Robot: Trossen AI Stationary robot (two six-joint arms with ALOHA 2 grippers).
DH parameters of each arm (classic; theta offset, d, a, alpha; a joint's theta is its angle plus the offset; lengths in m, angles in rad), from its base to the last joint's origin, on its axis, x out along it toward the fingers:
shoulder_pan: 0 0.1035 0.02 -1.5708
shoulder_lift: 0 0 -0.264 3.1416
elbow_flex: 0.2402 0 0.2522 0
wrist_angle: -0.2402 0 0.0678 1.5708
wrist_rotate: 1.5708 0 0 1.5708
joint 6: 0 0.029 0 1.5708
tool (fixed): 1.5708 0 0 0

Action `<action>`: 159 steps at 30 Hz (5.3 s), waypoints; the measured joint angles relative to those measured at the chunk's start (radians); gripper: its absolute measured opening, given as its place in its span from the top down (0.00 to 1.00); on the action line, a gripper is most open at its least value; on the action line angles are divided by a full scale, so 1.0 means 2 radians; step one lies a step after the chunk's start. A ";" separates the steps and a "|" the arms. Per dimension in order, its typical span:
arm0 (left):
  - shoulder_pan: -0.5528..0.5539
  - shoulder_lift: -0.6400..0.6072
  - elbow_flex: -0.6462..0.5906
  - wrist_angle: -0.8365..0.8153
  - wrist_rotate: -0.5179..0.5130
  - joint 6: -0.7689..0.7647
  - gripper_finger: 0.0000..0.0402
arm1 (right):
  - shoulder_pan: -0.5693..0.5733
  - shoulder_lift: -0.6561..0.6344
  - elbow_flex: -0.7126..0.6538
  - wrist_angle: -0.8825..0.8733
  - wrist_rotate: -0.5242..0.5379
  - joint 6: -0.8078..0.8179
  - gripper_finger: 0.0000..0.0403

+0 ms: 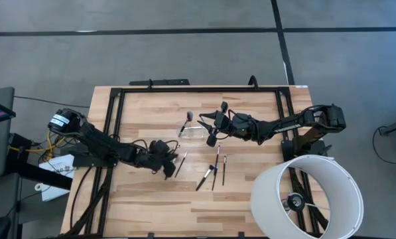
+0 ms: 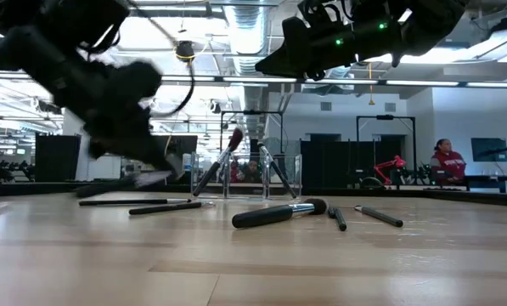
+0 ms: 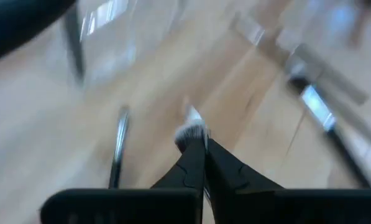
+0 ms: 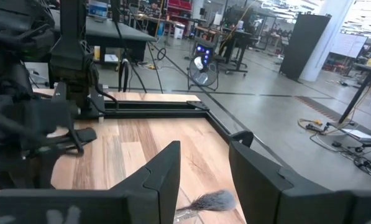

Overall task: Put items in baskets/containers
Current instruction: Put the powder brush into the transparent organizer

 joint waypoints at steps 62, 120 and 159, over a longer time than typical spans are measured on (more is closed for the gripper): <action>0.278 0.215 0.033 0.541 0.276 0.583 0.94 | -0.052 -0.055 0.000 0.043 -0.003 -0.056 0.68; 0.274 -0.172 -0.075 0.342 0.251 0.501 0.66 | 0.034 0.229 0.036 -0.104 -0.457 -0.029 0.90; 0.274 -0.171 -0.096 0.310 0.251 0.478 0.66 | 0.011 0.221 0.418 -0.868 0.099 -0.358 0.90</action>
